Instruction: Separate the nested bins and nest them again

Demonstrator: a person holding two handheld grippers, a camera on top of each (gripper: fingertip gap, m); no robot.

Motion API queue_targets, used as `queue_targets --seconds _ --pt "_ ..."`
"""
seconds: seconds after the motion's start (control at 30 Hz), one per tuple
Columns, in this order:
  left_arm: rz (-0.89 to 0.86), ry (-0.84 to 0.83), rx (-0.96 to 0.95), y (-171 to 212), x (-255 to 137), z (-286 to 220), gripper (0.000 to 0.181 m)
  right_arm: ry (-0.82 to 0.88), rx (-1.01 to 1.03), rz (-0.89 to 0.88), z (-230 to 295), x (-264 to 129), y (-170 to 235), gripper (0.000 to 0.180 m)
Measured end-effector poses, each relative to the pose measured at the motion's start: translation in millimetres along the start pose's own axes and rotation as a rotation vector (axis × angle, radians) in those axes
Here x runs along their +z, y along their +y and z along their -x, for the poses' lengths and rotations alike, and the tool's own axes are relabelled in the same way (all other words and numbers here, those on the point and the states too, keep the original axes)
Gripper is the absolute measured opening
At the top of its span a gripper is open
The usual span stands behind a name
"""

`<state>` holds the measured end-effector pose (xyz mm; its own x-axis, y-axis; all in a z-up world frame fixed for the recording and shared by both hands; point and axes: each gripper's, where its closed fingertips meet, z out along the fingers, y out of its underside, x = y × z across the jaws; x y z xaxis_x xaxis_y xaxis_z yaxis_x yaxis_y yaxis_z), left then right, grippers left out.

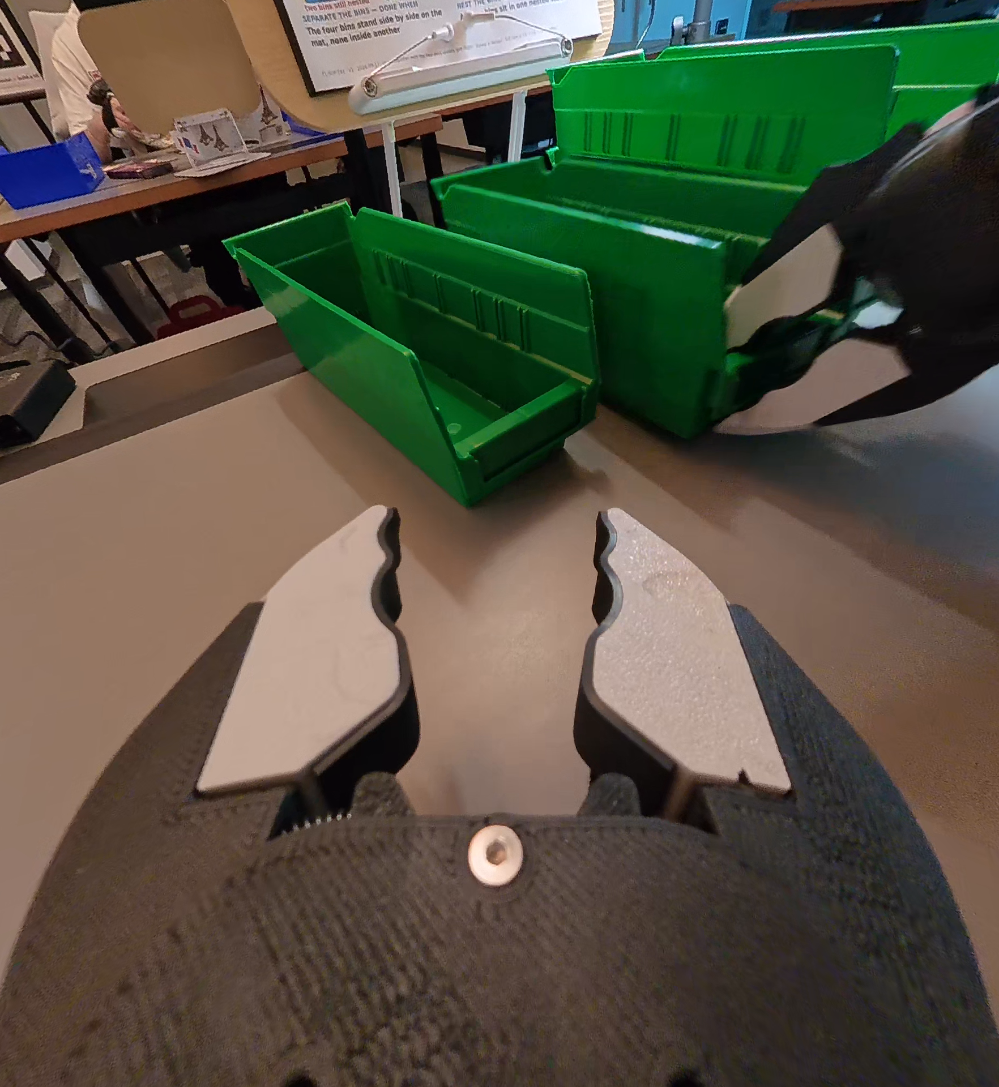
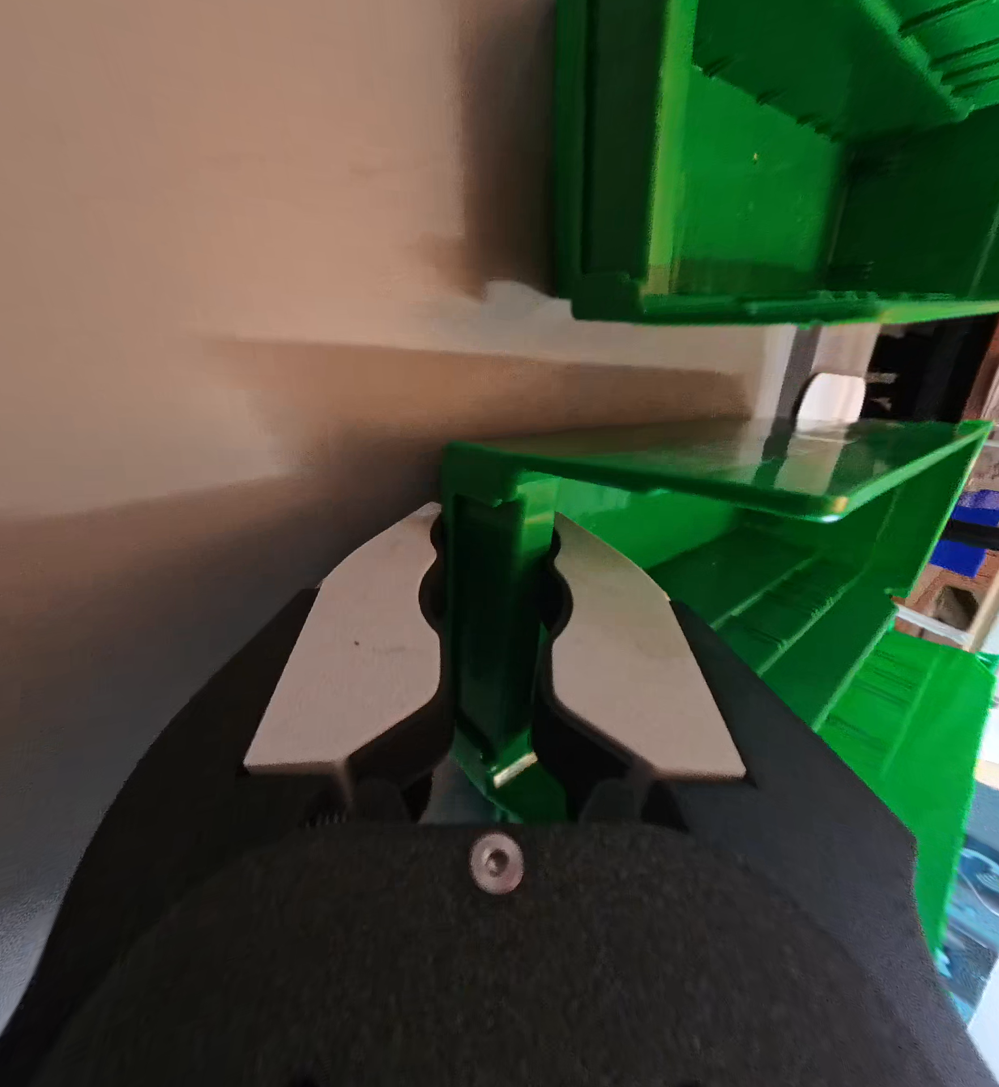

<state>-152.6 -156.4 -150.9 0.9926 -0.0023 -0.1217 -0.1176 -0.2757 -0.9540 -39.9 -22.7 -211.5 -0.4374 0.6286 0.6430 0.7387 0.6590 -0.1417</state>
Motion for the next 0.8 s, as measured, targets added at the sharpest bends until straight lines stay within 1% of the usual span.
queue_targets --seconds 0.1,0.2,0.33,0.43,0.5,0.57,0.7,0.8 --pt "0.003 -0.003 0.012 0 1 -1 0.063 0.033 -0.017 -0.041 -2 -37 3 0.028" --pt "0.002 -0.009 0.015 0 1 -1 0.062 0.088 -0.048 -0.098 -15 -82 2 0.028" --pt "0.005 -0.014 0.019 1 1 -1 0.062 0.15 -0.076 -0.148 -50 -140 9 0.027" --pt "0.002 -0.017 0.022 0 1 0 0.061 0.205 -0.077 -0.14 -84 -166 28 0.028" --pt "0.001 -0.016 0.022 0 1 0 0.061 0.226 -0.106 -0.114 -103 -172 48 0.028" --pt "0.001 -0.016 0.023 0 1 -1 0.061 0.218 -0.116 -0.092 -114 -169 69 0.028" --pt "-0.001 -0.017 0.024 0 1 -1 0.061 0.15 -0.11 -0.058 -114 -146 104 0.028" --pt "-0.001 -0.017 0.022 0 1 0 0.061 0.134 -0.091 -0.013 -108 -126 122 0.028"
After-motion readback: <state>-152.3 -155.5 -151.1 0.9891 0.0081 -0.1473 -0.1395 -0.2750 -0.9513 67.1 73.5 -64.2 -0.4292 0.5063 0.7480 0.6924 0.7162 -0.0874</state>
